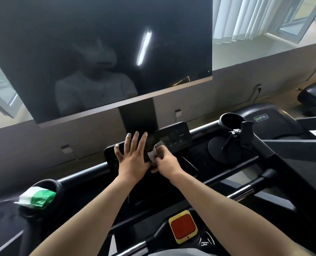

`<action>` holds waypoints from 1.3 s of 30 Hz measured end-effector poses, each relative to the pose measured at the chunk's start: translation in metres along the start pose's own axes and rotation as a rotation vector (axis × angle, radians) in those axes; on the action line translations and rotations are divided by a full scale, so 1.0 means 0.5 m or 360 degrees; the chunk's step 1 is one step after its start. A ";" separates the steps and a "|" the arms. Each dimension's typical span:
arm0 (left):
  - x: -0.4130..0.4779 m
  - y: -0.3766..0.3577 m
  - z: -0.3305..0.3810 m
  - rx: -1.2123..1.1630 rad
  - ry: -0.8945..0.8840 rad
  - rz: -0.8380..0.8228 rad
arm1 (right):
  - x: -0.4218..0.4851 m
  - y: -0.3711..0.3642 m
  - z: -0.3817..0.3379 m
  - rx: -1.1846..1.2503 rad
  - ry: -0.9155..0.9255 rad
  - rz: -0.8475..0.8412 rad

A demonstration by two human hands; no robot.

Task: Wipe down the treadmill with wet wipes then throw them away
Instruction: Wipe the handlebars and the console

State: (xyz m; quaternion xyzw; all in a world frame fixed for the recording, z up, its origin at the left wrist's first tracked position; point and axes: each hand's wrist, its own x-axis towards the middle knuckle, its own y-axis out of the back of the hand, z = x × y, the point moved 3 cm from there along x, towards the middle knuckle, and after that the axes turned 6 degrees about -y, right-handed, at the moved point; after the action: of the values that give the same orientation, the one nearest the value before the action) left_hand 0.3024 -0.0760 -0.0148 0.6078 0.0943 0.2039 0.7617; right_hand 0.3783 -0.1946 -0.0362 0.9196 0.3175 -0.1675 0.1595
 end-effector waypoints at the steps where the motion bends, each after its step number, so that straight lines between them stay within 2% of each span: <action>1: -0.006 0.003 -0.017 0.0001 0.0119 0.0017 | 0.006 0.015 0.004 -0.0024 0.0009 0.0064; 4: -0.031 0.005 -0.056 -0.0018 0.0281 0.0086 | 0.019 0.064 0.015 -0.0136 -0.0035 0.0385; 6: -0.041 0.003 -0.063 -0.0091 0.0292 0.0131 | 0.014 0.068 0.013 -0.0195 -0.0064 0.0455; 13: -0.052 0.001 -0.087 -0.0233 0.0152 0.0198 | -0.019 -0.046 0.002 -0.0172 0.0022 0.0258; 20: -0.073 -0.002 -0.111 -0.0316 0.0049 0.0242 | -0.039 -0.135 -0.015 -0.0230 0.0092 -0.0097; 22: -0.079 0.000 -0.122 -0.0363 0.0027 0.0265 | -0.031 -0.125 -0.009 -0.0284 0.0098 -0.0054; 26: -0.106 0.002 -0.139 -0.0508 0.0120 0.0350 | -0.028 -0.065 0.006 -0.0267 0.0049 0.0248; 29: -0.122 -0.002 -0.147 -0.0599 0.0225 0.0357 | -0.037 -0.077 0.000 -0.0264 0.0046 0.0230; 35: -0.127 -0.001 -0.169 -0.0356 0.0162 0.0371 | -0.057 -0.187 -0.033 -0.0321 0.0142 -0.0132; 39: -0.130 0.002 -0.175 -0.0195 0.0167 0.0377 | -0.054 -0.189 -0.037 -0.0594 0.0233 -0.0213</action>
State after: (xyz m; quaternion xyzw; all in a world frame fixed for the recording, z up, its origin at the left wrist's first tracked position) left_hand 0.2097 -0.0256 -0.0419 0.5554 0.0489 0.3293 0.7620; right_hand 0.3017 -0.1308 -0.0265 0.8606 0.4143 -0.0488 0.2922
